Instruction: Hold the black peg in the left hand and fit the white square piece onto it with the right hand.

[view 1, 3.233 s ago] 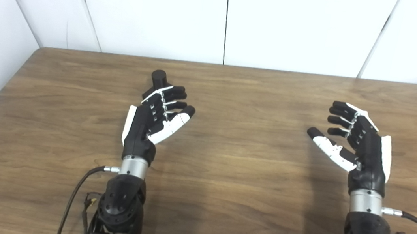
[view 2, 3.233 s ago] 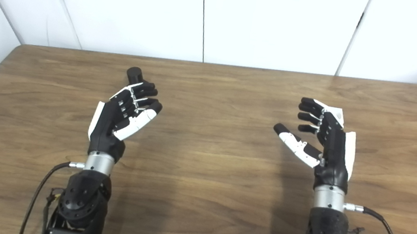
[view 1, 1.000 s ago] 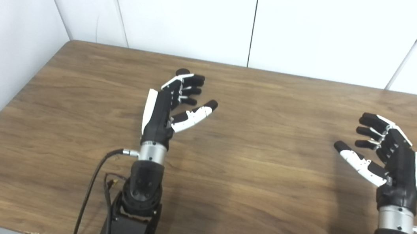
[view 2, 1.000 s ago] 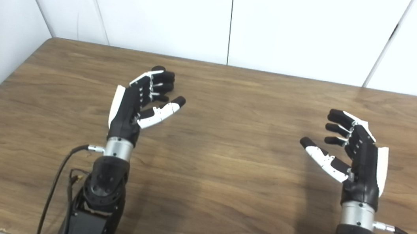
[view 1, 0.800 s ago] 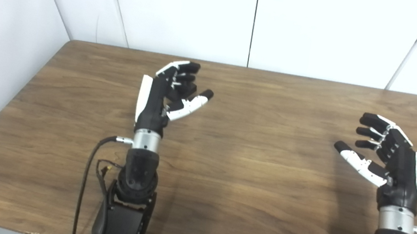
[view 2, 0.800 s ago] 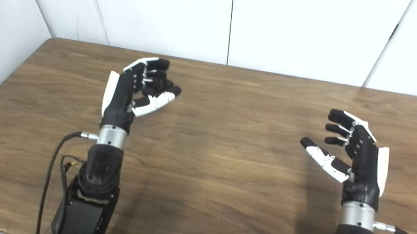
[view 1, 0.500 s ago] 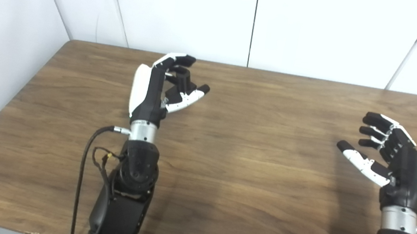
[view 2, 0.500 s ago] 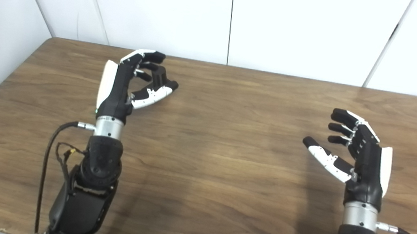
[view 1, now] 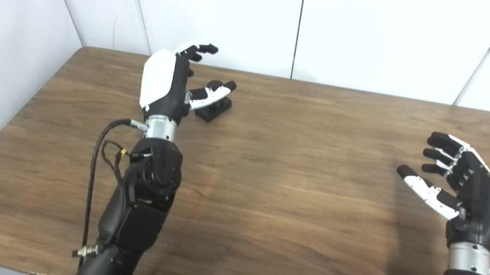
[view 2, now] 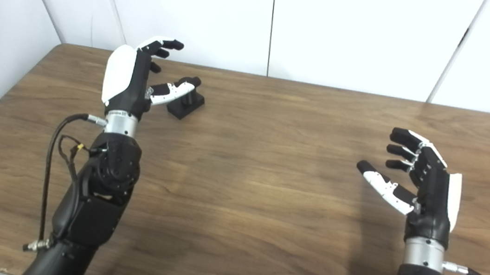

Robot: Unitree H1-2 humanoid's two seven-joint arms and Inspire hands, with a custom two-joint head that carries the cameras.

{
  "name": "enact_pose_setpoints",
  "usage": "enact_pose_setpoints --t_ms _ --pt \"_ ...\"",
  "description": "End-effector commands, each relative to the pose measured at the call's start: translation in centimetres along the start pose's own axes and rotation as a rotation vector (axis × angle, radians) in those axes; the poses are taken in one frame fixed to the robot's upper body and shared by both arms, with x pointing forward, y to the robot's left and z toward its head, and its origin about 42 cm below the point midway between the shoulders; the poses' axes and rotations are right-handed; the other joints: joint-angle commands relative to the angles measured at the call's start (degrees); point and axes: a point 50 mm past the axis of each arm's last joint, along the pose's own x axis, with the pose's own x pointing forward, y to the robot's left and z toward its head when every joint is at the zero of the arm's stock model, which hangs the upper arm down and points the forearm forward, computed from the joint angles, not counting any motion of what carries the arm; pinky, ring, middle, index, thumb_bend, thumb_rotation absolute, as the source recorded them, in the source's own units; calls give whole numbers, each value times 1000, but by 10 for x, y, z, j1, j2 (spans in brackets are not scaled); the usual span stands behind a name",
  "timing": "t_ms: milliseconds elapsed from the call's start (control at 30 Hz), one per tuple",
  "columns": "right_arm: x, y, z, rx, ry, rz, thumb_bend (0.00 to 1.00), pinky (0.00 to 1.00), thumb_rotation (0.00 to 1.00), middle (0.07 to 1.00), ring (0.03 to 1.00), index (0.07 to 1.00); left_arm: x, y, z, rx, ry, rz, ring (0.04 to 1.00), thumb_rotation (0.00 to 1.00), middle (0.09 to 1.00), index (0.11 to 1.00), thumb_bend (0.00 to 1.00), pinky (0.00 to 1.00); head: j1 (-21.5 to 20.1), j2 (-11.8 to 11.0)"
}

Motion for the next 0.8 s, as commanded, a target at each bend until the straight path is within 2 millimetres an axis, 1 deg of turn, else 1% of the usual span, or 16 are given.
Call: enact_pose_setpoints --t_ms 0,167,233,300,433,567,600,667,767 --pt "10 0 21 12 -88 -16 670 564 60 722 680 692 22 14 14 50 -63 55 755 321 800 678 714 618 1 0" --pt "11 1 22 13 -98 -10 666 570 57 722 688 690 33 14 12 167 -38 52 870 370 862 692 753 874 -3 1" --pt "11 1 23 12 -100 -10 665 568 55 722 689 690 36 14 11 204 -23 49 900 382 879 696 768 927 -5 1" --pt "11 1 23 7 -103 -12 667 564 55 721 685 688 39 13 10 234 -4 39 920 399 898 704 776 945 -6 1" --pt "12 1 24 7 -105 -13 667 553 48 723 678 685 43 6 6 275 22 22 940 422 923 711 788 950 -9 2" --pt "12 0 25 3 -105 -12 673 552 53 720 678 686 48 0 1 317 51 -2 956 477 943 720 813 971 -10 2" --pt "12 0 25 8 -104 -12 669 555 46 724 682 689 50 -2 -1 334 67 -12 966 517 953 727 837 972 -10 2" --pt "11 1 25 14 -98 -14 671 553 48 725 682 688 54 -5 -4 368 97 -32 981 553 964 738 875 977 -9 2" --pt "10 1 24 6 -94 -17 672 564 58 723 686 691 58 -7 -8 399 123 -59 990 564 976 752 915 982 -10 4"
